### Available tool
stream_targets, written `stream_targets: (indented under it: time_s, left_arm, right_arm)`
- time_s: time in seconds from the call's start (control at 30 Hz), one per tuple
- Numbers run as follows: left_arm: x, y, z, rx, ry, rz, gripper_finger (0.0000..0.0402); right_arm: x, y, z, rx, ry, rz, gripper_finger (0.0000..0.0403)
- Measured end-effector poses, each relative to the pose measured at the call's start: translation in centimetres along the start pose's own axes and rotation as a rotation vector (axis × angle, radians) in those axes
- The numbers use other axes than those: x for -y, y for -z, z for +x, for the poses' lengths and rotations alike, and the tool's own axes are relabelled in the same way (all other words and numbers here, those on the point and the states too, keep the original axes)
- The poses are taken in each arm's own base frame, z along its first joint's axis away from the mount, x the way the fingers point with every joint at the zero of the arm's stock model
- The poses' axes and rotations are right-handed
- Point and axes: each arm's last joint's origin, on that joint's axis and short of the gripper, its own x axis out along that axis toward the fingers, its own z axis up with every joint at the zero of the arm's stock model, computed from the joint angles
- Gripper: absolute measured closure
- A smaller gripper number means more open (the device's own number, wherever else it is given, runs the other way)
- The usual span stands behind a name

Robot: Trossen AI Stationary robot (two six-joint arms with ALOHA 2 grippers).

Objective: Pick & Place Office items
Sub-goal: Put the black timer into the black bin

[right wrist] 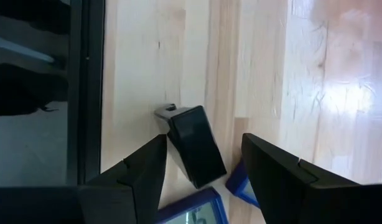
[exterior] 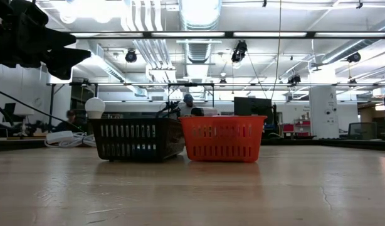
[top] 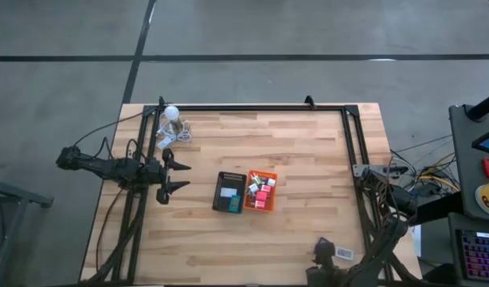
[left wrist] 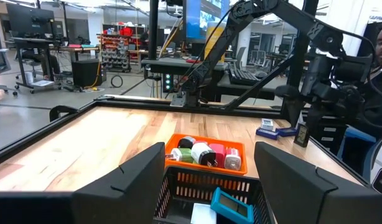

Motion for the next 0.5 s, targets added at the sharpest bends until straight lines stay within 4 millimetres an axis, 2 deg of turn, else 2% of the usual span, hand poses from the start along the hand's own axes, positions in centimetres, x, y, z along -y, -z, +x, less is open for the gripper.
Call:
stream_targets:
  time_s: [0.5]
  left_arm:
    - [0.00,0.00,0.00,0.000,0.000,0.000,0.0149]
  right_arm:
    - [-0.10,-0.23,0.33,0.014,-0.021,0.009,0.0200]
